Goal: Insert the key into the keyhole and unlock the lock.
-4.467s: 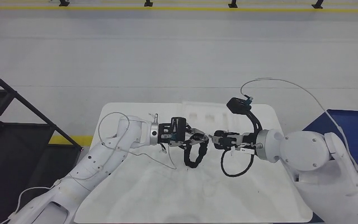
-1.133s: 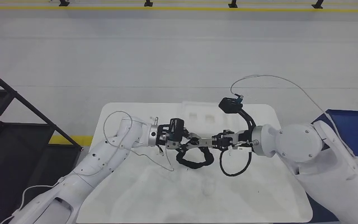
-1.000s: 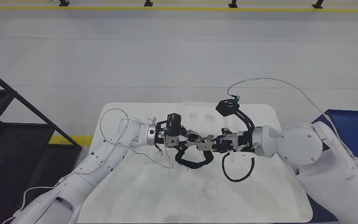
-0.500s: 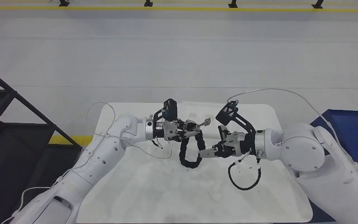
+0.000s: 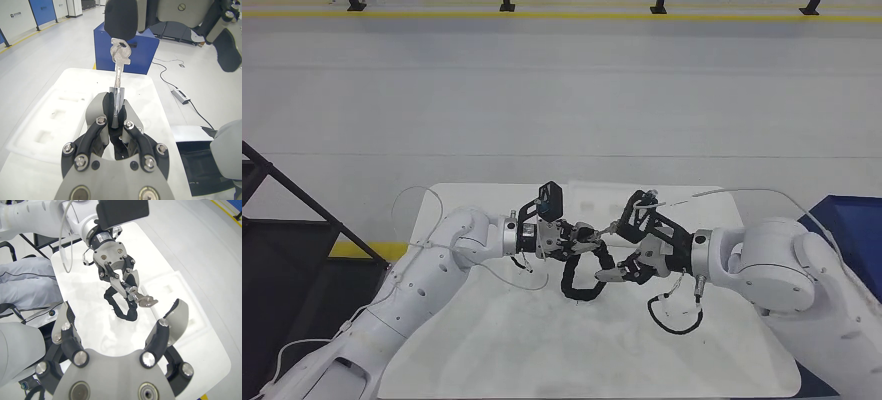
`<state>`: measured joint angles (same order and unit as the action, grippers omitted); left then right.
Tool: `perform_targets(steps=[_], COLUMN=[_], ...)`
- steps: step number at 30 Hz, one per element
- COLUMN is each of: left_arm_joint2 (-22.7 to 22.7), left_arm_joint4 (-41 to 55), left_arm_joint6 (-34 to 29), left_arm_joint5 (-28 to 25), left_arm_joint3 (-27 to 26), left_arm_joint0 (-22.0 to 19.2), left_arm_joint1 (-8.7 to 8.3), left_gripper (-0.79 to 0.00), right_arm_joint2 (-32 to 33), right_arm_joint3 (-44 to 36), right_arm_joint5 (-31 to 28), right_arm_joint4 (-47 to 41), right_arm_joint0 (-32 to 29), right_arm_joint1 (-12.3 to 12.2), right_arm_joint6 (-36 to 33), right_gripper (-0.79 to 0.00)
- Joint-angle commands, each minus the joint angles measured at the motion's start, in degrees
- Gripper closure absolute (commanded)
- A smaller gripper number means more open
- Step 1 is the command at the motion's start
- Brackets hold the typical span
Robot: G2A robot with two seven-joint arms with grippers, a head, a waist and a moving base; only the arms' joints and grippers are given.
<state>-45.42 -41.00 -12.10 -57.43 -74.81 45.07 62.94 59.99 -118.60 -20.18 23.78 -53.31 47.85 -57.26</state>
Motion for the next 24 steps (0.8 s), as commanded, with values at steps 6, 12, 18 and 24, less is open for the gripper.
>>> perform_targets(steps=[6,12,18,24], left_arm_joint2=[-0.20,-0.27,-0.51,-0.28], left_arm_joint4=[0.60,-0.29,-1.99,-4.13], left_arm_joint6=[-0.86,-0.99,-0.35,0.20], left_arm_joint5=[-0.33,-0.57,-0.57,-0.57], left_arm_joint3=[-0.28,-0.74,-1.05,-1.91], left_arm_joint0=[0.12,0.07,0.12,0.09], left_arm_joint1=[0.18,0.31,0.33,0.21], left_gripper=[0.000,0.000,0.000,0.000], right_arm_joint2=[-2.94,-4.83,-4.68,-2.33], right_arm_joint3=[0.72,1.55,1.91,2.31], right_arm_joint5=[-1.80,-1.26,0.69,-0.56], right_arm_joint4=[0.83,-0.33,-1.63,0.13], right_arm_joint0=[1.73,3.22,4.03,3.86], right_arm_joint1=[0.74,1.39,1.50,0.98], right_arm_joint6=[-0.20,-0.86,-3.87,-5.57], right_gripper=[-0.785,-0.785,-0.785,-0.785])
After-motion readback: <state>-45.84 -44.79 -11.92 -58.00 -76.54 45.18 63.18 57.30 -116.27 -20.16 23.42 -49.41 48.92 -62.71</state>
